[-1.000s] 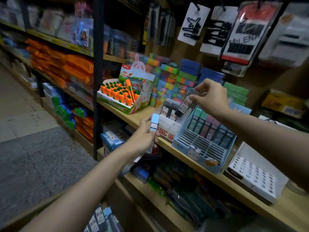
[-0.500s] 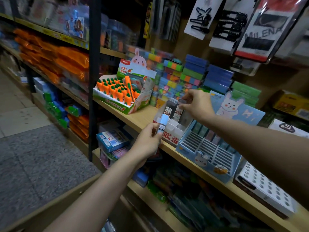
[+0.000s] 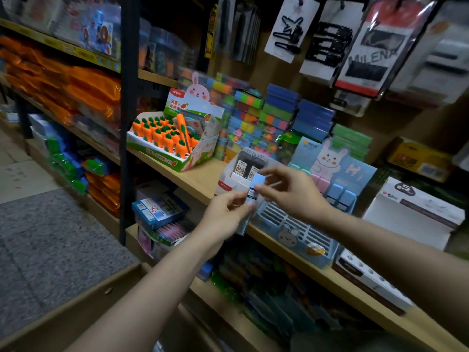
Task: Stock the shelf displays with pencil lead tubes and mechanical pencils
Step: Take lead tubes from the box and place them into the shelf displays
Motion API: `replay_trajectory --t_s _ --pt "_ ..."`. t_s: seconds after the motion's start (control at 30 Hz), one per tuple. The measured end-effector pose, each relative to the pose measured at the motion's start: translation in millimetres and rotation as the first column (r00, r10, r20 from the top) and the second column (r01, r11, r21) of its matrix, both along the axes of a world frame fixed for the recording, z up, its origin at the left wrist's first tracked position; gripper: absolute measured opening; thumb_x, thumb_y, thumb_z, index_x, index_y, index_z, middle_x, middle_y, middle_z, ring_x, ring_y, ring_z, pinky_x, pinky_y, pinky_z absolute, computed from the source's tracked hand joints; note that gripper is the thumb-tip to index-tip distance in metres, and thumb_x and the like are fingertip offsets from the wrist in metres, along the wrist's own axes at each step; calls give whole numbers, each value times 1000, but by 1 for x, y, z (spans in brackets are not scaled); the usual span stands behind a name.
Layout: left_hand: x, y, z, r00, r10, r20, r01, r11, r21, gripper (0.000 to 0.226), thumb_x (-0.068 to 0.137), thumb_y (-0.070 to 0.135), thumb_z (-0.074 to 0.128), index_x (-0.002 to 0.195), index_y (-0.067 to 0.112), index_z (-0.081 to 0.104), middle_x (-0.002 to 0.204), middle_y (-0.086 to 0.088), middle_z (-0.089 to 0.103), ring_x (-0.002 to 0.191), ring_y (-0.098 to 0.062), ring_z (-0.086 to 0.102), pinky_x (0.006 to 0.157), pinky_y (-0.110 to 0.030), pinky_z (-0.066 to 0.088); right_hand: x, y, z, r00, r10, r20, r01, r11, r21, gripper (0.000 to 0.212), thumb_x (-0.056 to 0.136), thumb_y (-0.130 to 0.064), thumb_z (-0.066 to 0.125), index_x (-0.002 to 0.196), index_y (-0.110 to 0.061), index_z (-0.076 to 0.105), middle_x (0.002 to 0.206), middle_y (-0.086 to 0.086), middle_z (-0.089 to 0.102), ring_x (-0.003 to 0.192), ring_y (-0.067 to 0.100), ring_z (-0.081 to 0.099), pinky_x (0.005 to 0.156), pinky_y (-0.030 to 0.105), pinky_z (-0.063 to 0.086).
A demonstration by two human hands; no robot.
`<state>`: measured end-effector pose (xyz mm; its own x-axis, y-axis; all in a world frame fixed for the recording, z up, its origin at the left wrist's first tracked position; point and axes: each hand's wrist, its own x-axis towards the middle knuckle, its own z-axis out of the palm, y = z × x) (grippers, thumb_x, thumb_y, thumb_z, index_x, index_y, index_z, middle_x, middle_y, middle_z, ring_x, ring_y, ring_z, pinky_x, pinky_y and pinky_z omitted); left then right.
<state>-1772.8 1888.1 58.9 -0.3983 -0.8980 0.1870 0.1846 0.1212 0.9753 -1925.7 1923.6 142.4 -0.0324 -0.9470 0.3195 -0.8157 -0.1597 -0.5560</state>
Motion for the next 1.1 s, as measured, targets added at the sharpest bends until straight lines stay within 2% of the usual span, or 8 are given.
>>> replay_trajectory --t_s 0.1,0.23,0.37,0.5,0.63,0.87,1.0,1.1 --pt "-13 12 3 998 -48 47 53 992 -112 23 94 17 62 100 38 67 101 12 71 96 2 65 79 -13 51 -6 27 -7 999 -23 49 26 998 -53 29 81 -27 78 104 -30 61 86 -8 71 75 1 69 72 22 59" --pt "-28 25 4 992 8 123 18 977 -213 20 92 21 64 112 26 62 103 10 64 100 -6 62 82 -16 48 -29 47 12 998 -58 35 61 996 -66 34 79 -23 79 107 -26 60 84 -4 68 71 2 69 69 21 58" --pt "-26 30 -7 885 195 424 132 767 -628 40 95 38 56 133 29 46 132 9 41 125 -6 37 100 -24 37 -70 61 47 972 -228 -53 212 953 -215 36 78 -26 80 108 -28 60 94 -5 64 73 6 69 66 21 57" --pt "-31 37 -23 757 200 622 314 723 -615 53 97 48 46 146 39 29 155 10 15 145 -11 8 116 -37 24 -101 68 46 913 -367 -180 315 912 -264 33 80 -20 79 107 -22 59 95 -3 62 74 6 64 51 3 42" --pt "-37 40 -35 640 323 697 380 655 -653 61 98 50 43 150 41 12 159 5 7 148 -18 -8 120 -44 16 -108 65 23 901 -383 -204 322 905 -278 31 82 -15 77 103 -24 56 99 -6 60 80 10 62 63 14 45" --pt "-36 36 -41 638 351 686 374 637 -674 64 98 47 44 149 46 5 160 8 4 149 -17 -10 119 -41 12 -113 43 3 905 -386 -176 333 903 -271 29 83 -10 74 102 -20 56 101 -3 57 82 13 61 64 18 46" --pt "-37 38 -42 641 360 678 365 634 -681 65 98 44 45 150 45 6 160 7 4 149 -17 -10 119 -41 14 -114 40 2 902 -385 -197 327 906 -269 35 81 -11 77 96 -30 52 100 -7 55 78 6 58 59 11 39" --pt "-40 40 -43 656 370 658 331 642 -691 64 98 42 47 149 44 8 159 7 7 149 -18 -8 119 -44 19 -112 37 -3 897 -396 -195 333 898 -288 32 79 -10 78 96 -26 55 102 -6 54 85 15 63 67 20 52"
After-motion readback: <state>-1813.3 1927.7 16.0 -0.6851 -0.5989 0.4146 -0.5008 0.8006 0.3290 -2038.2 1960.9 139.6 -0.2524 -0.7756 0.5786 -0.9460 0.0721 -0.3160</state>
